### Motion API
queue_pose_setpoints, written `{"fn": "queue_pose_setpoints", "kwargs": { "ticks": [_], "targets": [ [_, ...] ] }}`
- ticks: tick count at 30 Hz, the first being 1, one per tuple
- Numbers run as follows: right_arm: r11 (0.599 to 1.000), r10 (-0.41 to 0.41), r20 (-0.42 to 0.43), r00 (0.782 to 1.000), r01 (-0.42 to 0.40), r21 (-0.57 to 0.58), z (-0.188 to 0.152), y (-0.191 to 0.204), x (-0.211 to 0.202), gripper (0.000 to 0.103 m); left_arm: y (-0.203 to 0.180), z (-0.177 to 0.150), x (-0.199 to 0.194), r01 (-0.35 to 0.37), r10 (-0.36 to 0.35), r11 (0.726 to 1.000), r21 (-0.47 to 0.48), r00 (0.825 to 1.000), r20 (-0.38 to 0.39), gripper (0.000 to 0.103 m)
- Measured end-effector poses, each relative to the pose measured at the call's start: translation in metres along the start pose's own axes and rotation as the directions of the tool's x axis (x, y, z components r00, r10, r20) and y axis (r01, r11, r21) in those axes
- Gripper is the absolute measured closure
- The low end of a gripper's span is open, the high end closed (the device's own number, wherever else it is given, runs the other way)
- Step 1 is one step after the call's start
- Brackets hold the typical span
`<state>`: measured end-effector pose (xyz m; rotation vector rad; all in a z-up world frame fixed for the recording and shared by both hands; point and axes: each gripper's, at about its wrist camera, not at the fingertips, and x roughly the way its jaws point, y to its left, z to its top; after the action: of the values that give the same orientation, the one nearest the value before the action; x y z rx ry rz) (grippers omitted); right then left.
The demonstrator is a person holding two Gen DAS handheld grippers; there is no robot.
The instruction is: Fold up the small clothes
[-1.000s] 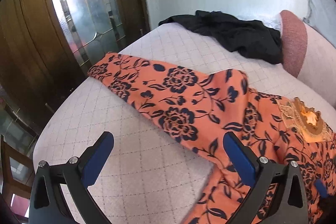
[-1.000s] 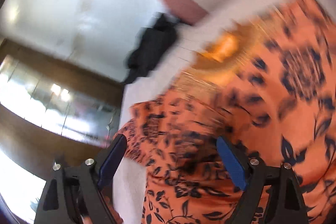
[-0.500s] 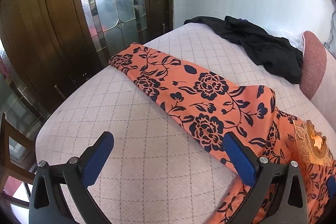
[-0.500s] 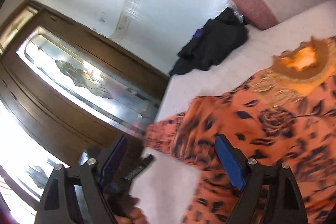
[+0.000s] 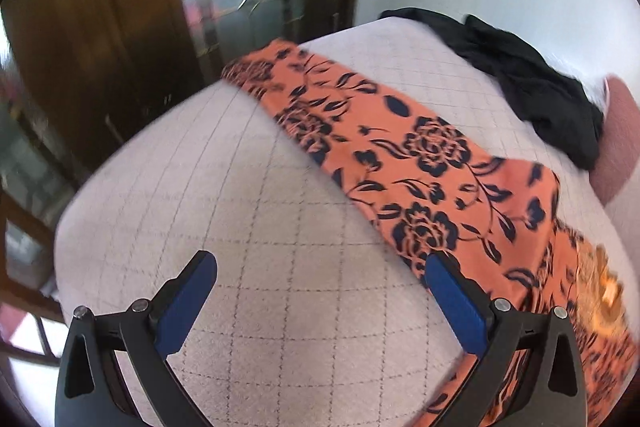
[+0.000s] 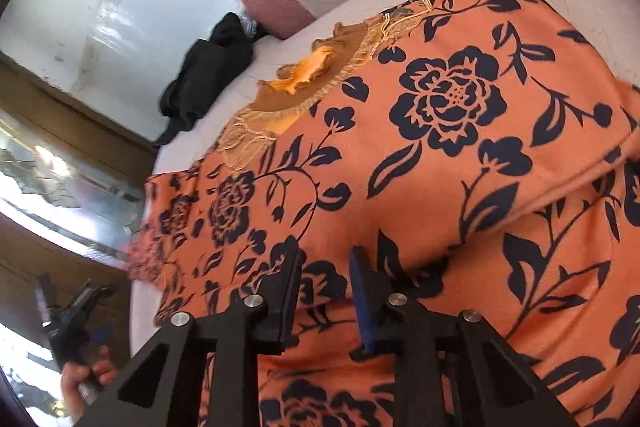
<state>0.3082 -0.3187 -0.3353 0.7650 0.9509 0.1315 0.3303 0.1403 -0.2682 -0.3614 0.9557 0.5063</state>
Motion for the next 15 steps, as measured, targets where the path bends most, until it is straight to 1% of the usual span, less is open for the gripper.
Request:
{"fn": "queue_pose_setpoints", "kwargs": {
  "ticks": [2, 3, 4, 6, 8, 9, 10, 13, 14, 15],
  "targets": [
    [0.999, 0.005, 0.010, 1.000, -0.005, -0.034, -0.001, 0.007, -0.004, 0.072, 0.012, 0.004, 0.002, 0.028, -0.027, 0.997, -0.073, 1.000, 0.009, 0.000],
    [0.999, 0.020, 0.020, 1.000, -0.019, -0.050, -0.003, 0.009, -0.013, 0.072, 0.020, 0.006, 0.003, 0.068, -0.067, 0.991, -0.117, 0.998, 0.017, 0.000],
    [0.997, 0.045, 0.026, 0.999, -0.043, -0.064, -0.004, 0.015, -0.017, 0.072, 0.026, 0.008, 0.005, 0.104, -0.103, 0.983, -0.153, 0.995, 0.017, 0.000],
    [0.992, 0.101, 0.010, 0.995, -0.100, -0.074, -0.006, 0.024, -0.020, 0.072, 0.043, 0.014, 0.015, 0.172, -0.179, 0.953, -0.250, 0.984, -0.005, 0.000],
    [0.988, 0.129, -0.024, 0.991, -0.131, -0.081, -0.007, 0.029, -0.016, 0.072, 0.059, 0.019, 0.030, 0.193, -0.216, 0.925, -0.326, 0.976, -0.037, 0.000],
    [0.987, 0.130, -0.037, 0.991, -0.133, -0.087, -0.008, 0.032, -0.017, 0.072, 0.070, 0.024, 0.040, 0.198, -0.230, 0.909, -0.366, 0.972, -0.045, 0.000],
    [0.987, 0.128, -0.051, 0.991, -0.132, -0.093, -0.009, 0.034, -0.014, 0.072, 0.077, 0.029, 0.049, 0.193, -0.231, 0.899, -0.392, 0.972, -0.052, 0.000],
    [0.986, 0.103, -0.077, 0.992, -0.112, -0.123, -0.007, 0.039, -0.007, 0.072, 0.099, 0.055, 0.072, 0.194, -0.244, 0.879, -0.436, 0.968, -0.062, 0.000],
    [0.985, 0.097, -0.070, 0.993, -0.106, -0.135, -0.006, 0.042, -0.005, 0.072, 0.102, 0.064, 0.076, 0.191, -0.241, 0.879, -0.438, 0.969, -0.060, 0.000],
    [0.984, 0.096, -0.059, 0.994, -0.103, -0.145, -0.004, 0.044, -0.006, 0.072, 0.104, 0.076, 0.082, 0.202, -0.251, 0.877, -0.436, 0.966, -0.058, 0.000]
  ]
}}
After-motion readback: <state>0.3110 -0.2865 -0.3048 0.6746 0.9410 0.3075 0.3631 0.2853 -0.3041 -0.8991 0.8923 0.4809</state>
